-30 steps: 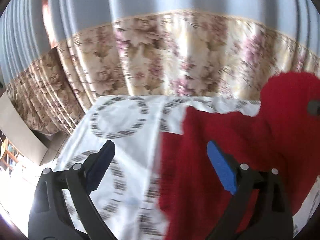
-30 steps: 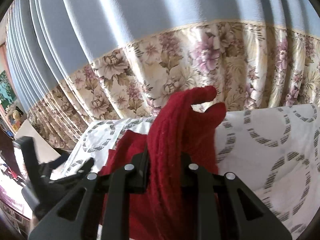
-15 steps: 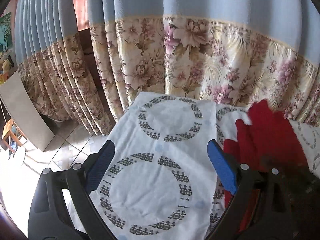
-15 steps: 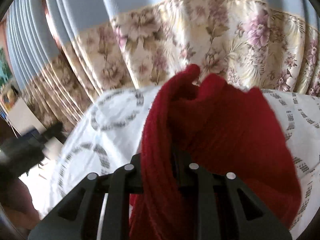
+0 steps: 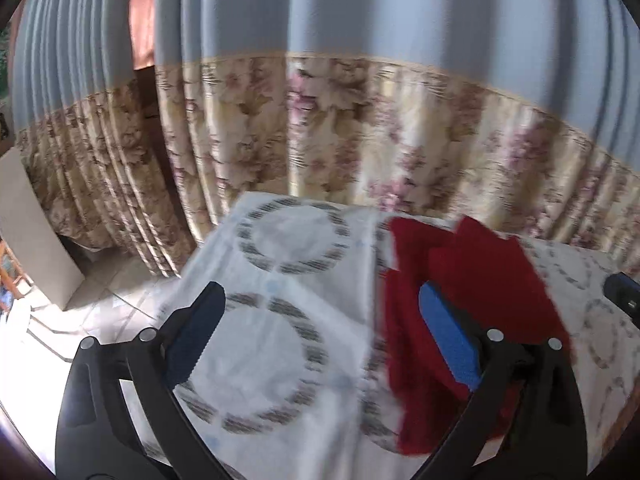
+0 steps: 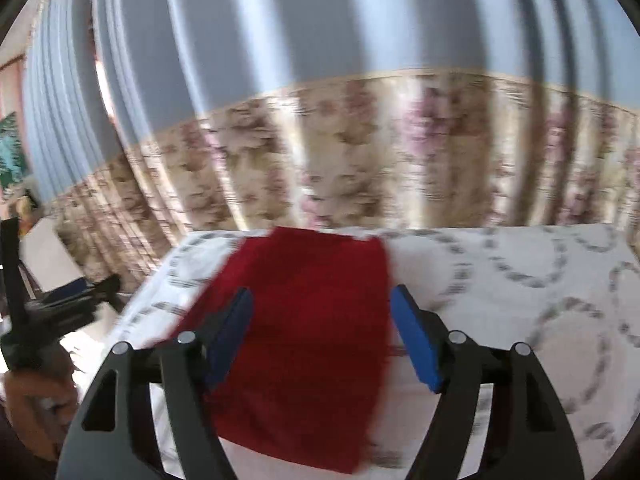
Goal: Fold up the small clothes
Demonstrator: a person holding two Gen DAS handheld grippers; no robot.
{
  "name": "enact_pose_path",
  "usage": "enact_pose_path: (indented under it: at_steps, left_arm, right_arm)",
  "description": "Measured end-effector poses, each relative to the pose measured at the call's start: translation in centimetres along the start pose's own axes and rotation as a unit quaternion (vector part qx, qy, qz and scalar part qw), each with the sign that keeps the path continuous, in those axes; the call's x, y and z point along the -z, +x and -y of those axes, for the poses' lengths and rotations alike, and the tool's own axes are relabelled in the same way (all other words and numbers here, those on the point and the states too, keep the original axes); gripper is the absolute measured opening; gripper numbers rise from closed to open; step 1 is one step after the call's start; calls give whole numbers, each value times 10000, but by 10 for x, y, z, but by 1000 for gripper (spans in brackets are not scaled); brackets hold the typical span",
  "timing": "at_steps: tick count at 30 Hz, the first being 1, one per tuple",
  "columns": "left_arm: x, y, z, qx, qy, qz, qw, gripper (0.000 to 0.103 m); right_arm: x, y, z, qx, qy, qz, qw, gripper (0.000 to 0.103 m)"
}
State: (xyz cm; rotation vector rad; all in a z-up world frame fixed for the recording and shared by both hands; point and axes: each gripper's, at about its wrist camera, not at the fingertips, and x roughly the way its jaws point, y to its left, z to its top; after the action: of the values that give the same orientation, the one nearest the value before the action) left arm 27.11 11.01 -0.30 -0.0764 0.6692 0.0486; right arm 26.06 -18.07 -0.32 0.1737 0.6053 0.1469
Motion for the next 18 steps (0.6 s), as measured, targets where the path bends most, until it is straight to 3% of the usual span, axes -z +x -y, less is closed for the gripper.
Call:
enact_pose_path:
  at_steps: [5,8,13,14,15,16,17,18]
  left_arm:
    - [14,-23,55,416,471,47,9980,99]
    - [22,-15,87,362,813,-91,9960,99]
    - [41,23,97,18,907,-537,9944,97]
    - [44,29,94,-1,889,-610,9942,86]
    - [49,34,88,80,816,-670,9944,62]
    - [52,36,83,193,741,-708,9946,49]
    - [55,37,78,337,651,-752,9945,24]
    - [58,37,73,480,571,-757,9943,24]
  right_arm:
    - [10,1,29,229,-29,-180,9996,72]
    - [20,8,24,399,-443,-316,9977,72]
    - [33,6,30,413,-503,-419,9970,72]
    - [34,4,32,406,-480,-417,9972,72]
    - [34,3,34,416,-474,-422,9971,72]
    - [35,3,35,433,-491,-428,9969,72]
    - [36,4,36,477,-545,-446,9964,72]
    - [37,6,35,496,-578,-479,9959,72]
